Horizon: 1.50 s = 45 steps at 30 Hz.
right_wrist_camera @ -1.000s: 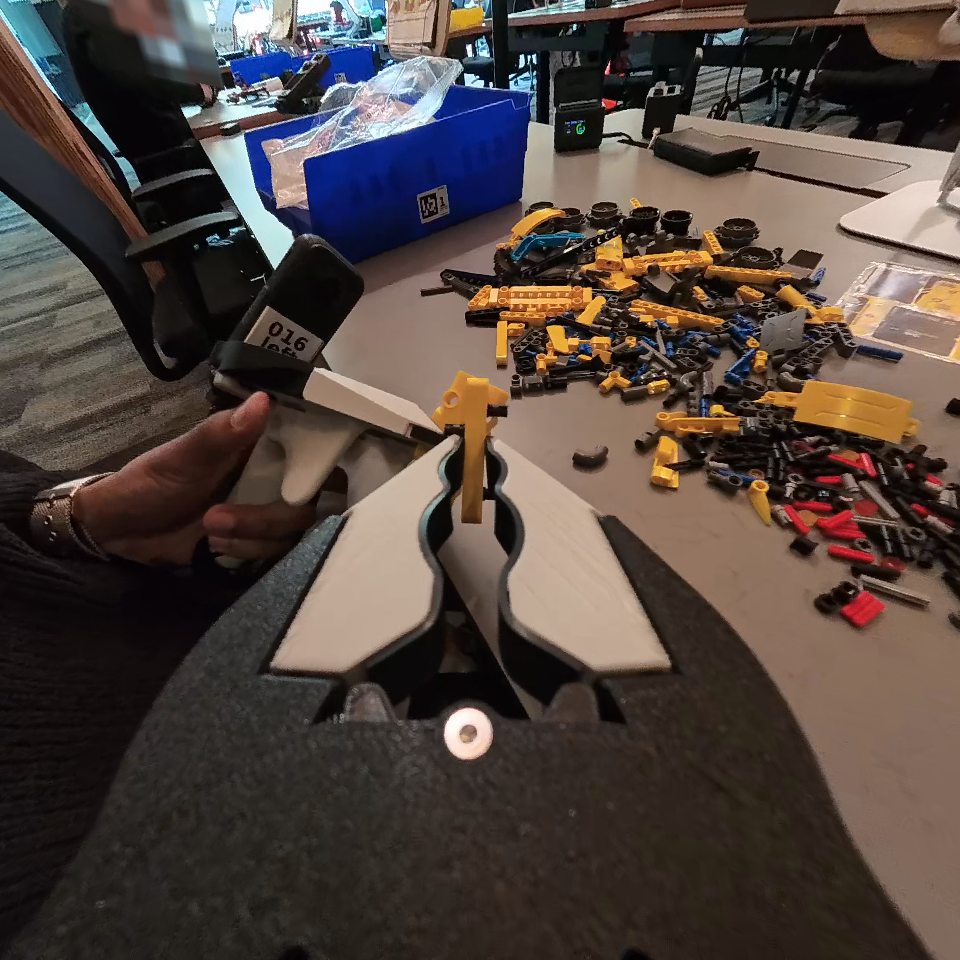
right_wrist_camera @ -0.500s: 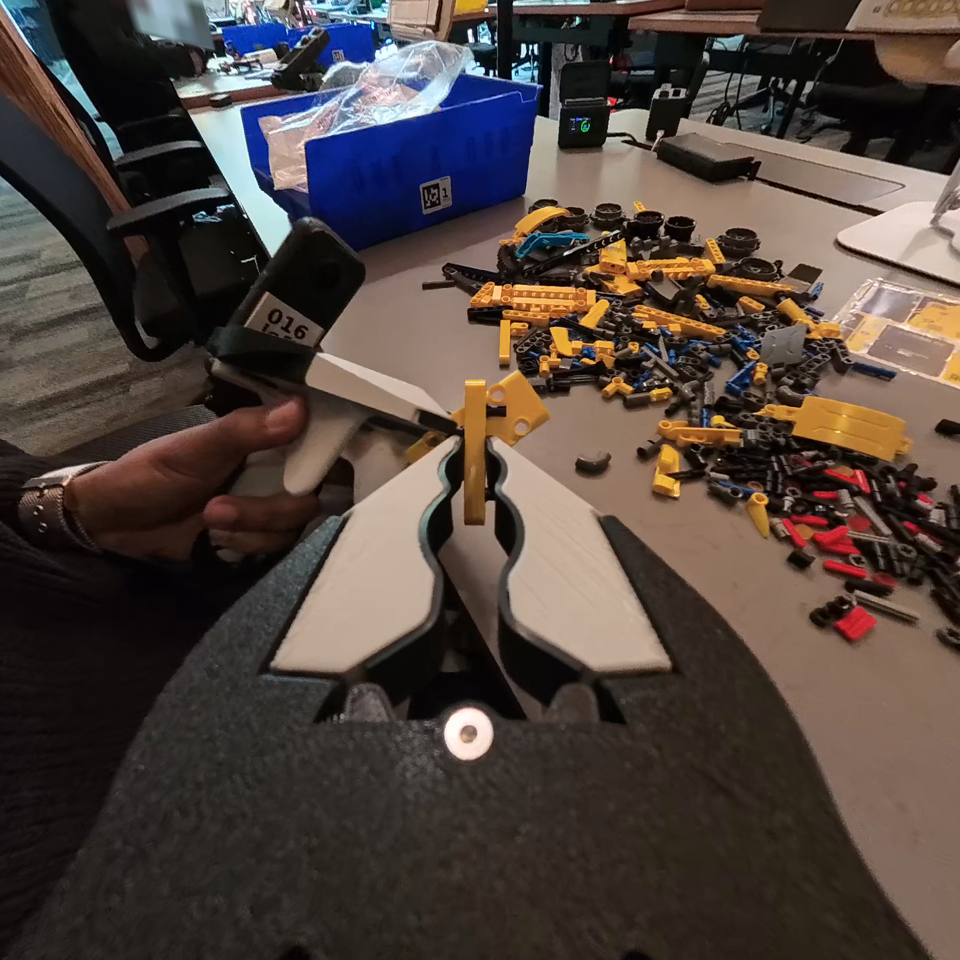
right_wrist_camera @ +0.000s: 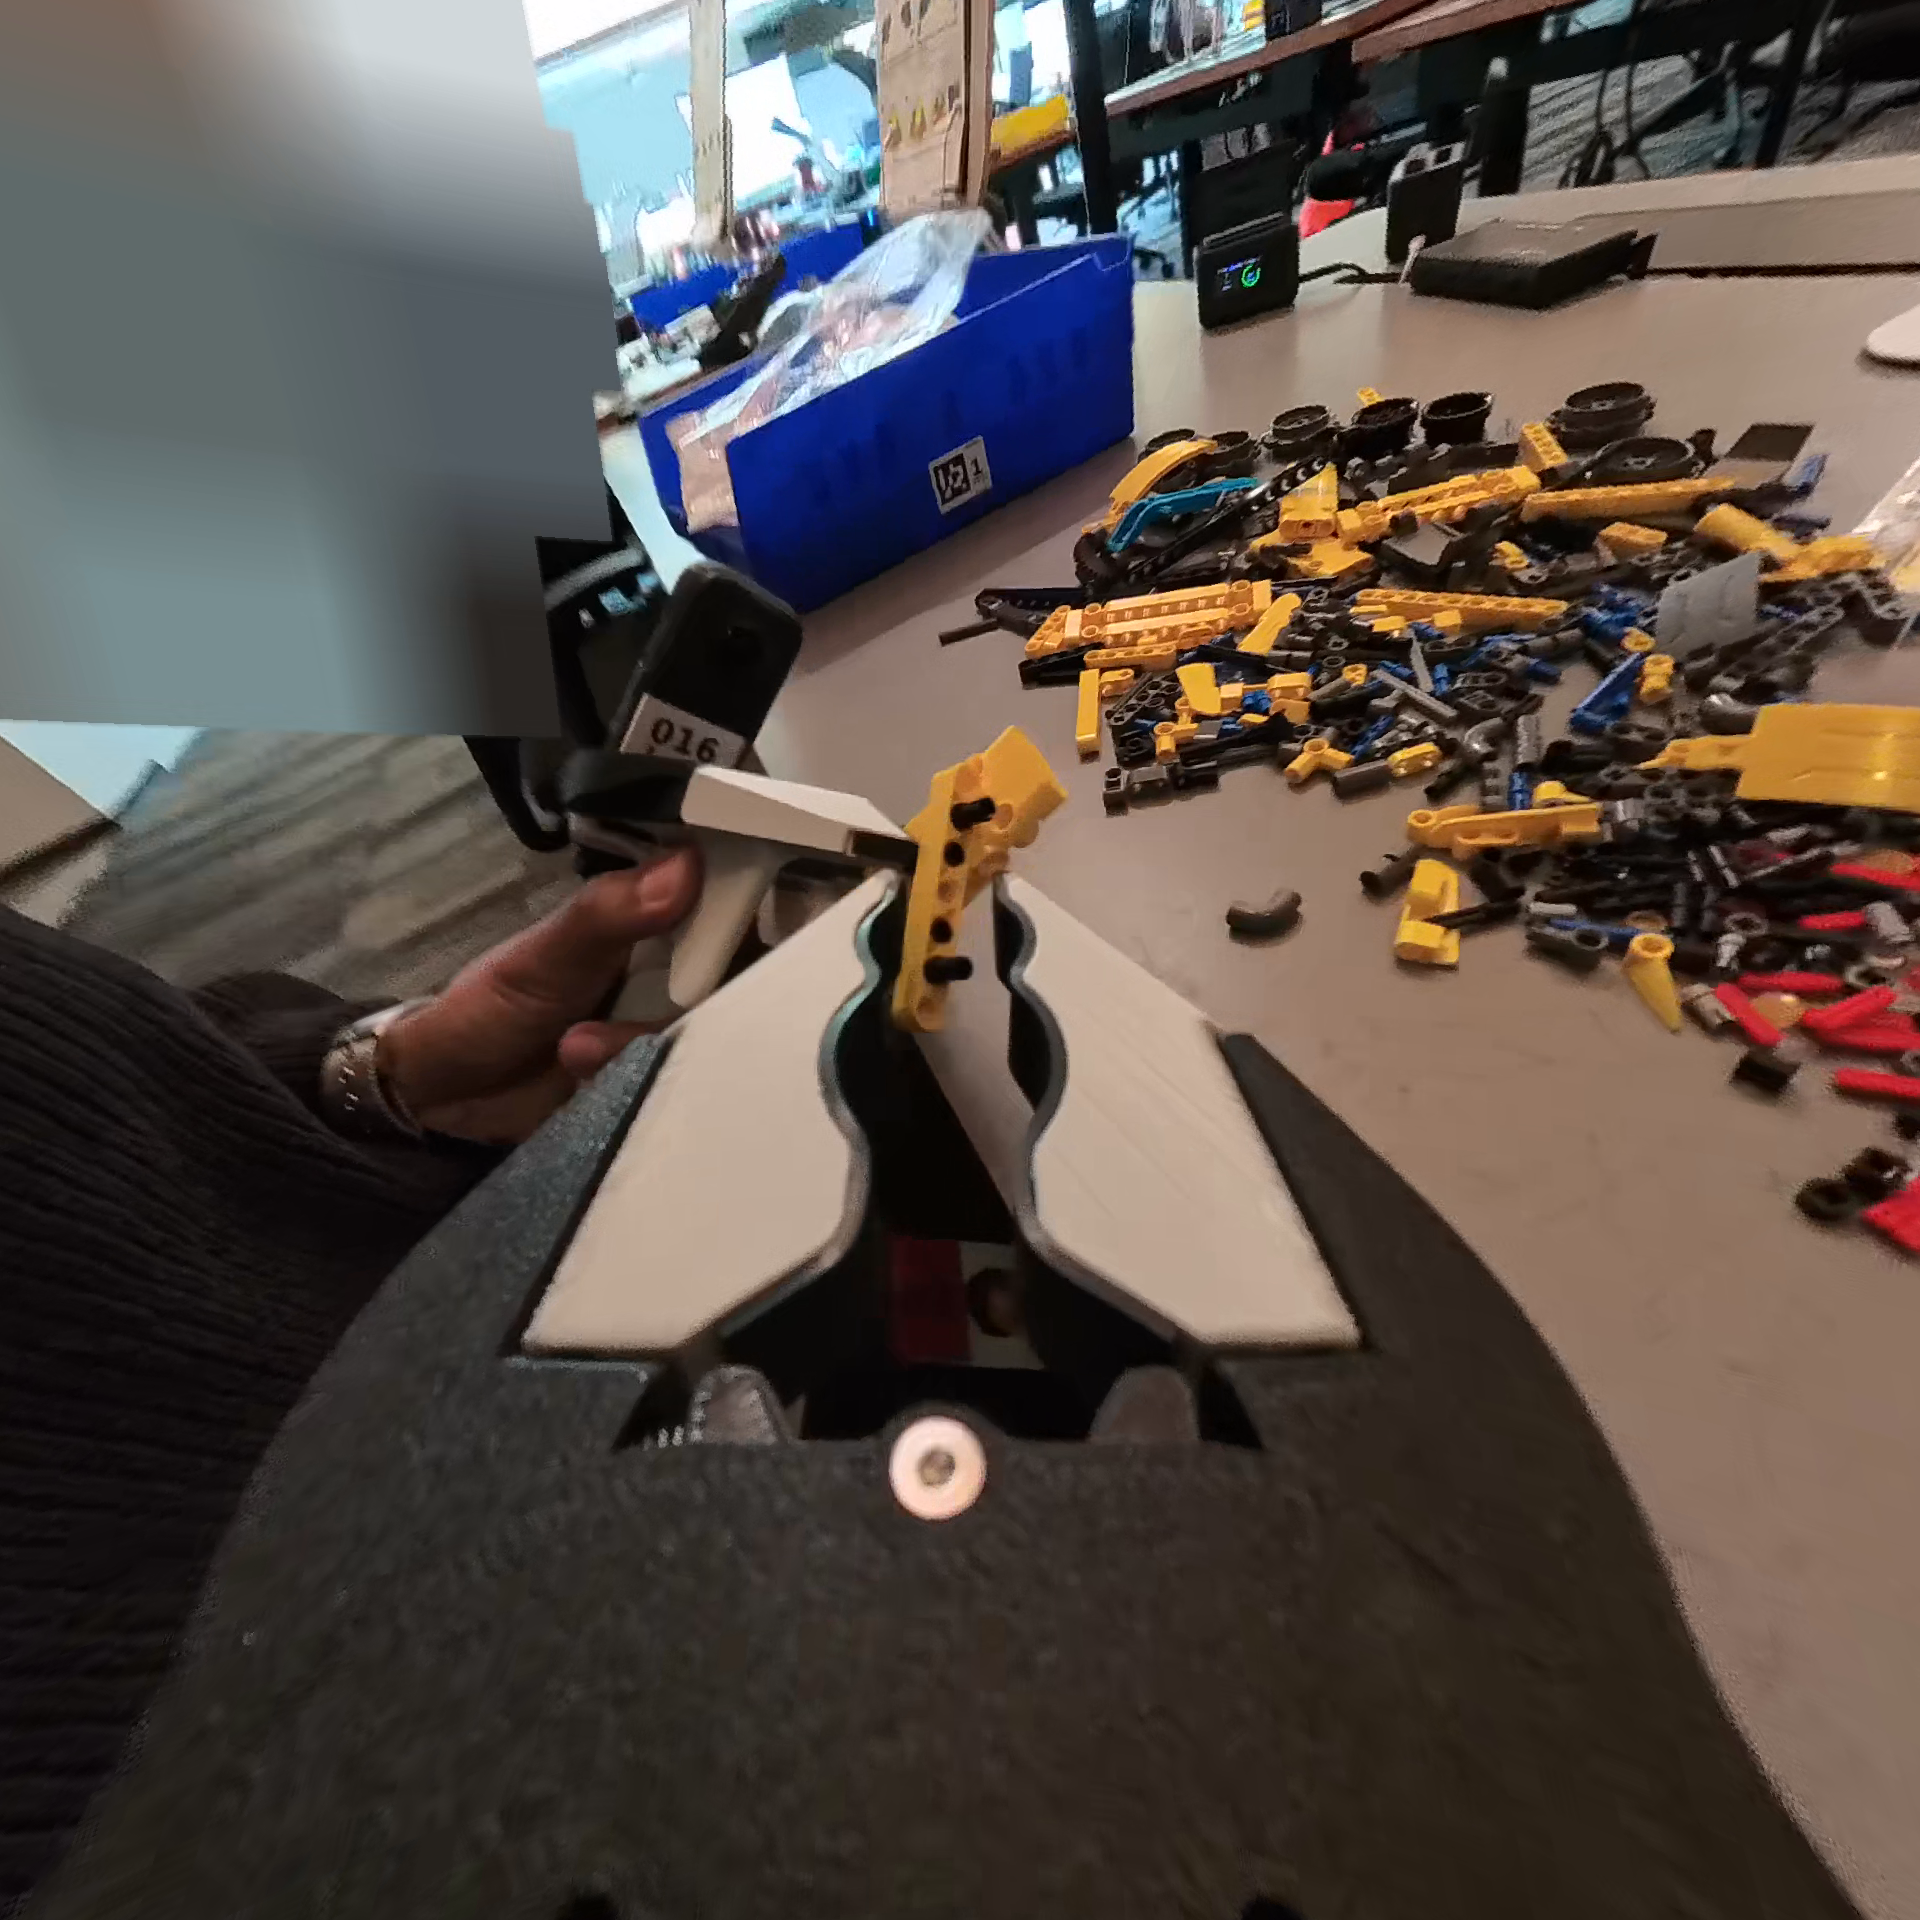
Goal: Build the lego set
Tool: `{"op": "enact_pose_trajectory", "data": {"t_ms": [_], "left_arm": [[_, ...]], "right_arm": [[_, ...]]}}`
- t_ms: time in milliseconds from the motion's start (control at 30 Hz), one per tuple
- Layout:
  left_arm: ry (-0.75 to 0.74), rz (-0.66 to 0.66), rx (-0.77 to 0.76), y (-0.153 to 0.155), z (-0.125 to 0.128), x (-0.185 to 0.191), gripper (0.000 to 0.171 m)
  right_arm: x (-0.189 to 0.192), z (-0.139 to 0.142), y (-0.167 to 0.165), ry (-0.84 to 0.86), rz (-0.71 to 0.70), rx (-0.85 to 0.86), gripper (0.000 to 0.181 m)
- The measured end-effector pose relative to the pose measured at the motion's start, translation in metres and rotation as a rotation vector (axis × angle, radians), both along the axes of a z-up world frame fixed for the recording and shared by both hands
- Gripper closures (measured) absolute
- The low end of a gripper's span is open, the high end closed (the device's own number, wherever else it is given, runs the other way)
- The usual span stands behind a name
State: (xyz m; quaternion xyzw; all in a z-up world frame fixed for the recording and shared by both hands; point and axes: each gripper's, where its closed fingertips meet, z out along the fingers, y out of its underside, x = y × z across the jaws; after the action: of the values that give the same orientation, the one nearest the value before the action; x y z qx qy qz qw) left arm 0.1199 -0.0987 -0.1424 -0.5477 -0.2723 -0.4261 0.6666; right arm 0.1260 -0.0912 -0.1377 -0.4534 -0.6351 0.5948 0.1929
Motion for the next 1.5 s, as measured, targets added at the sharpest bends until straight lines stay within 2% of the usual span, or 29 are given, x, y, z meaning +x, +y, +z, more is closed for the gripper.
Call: {"op": "enact_pose_trajectory", "data": {"t_ms": [67, 233, 367, 567, 700, 867, 1100, 1500], "left_arm": [[0.011, -0.001, -0.005, 0.0, 0.0, 0.001, 0.161], [0.045, -0.034, -0.017, 0.003, 0.0, 0.009, 0.161], [0.081, -0.045, -0.039, 0.004, -0.001, 0.014, 0.161], [0.097, -0.072, -0.05, 0.006, -0.002, 0.017, 0.16], [0.029, -0.082, -0.007, 0.006, 0.001, 0.016, 0.161], [-0.077, -0.086, 0.04, 0.002, 0.001, 0.009, 0.166], [-0.147, -0.032, 0.164, -0.006, 0.015, -0.001, 0.165], [-0.121, 0.011, 0.159, -0.006, 0.017, -0.002, 0.166]], "right_arm": [[0.001, 0.002, 0.004, -0.032, 0.016, -0.091, 0.161], [0.008, -0.006, -0.003, -0.187, 0.167, -0.314, 0.16], [0.012, -0.009, -0.004, -0.22, 0.215, -0.341, 0.173], [0.016, -0.01, -0.004, -0.243, 0.254, -0.396, 0.174], [0.015, -0.006, 0.001, -0.217, 0.224, -0.463, 0.175], [0.011, 0.004, 0.02, -0.16, 0.142, -0.645, 0.175], [-0.001, 0.01, 0.006, -0.12, 0.02, -0.731, 0.175], [-0.006, 0.011, -0.001, -0.114, -0.012, -0.751, 0.175]]}}
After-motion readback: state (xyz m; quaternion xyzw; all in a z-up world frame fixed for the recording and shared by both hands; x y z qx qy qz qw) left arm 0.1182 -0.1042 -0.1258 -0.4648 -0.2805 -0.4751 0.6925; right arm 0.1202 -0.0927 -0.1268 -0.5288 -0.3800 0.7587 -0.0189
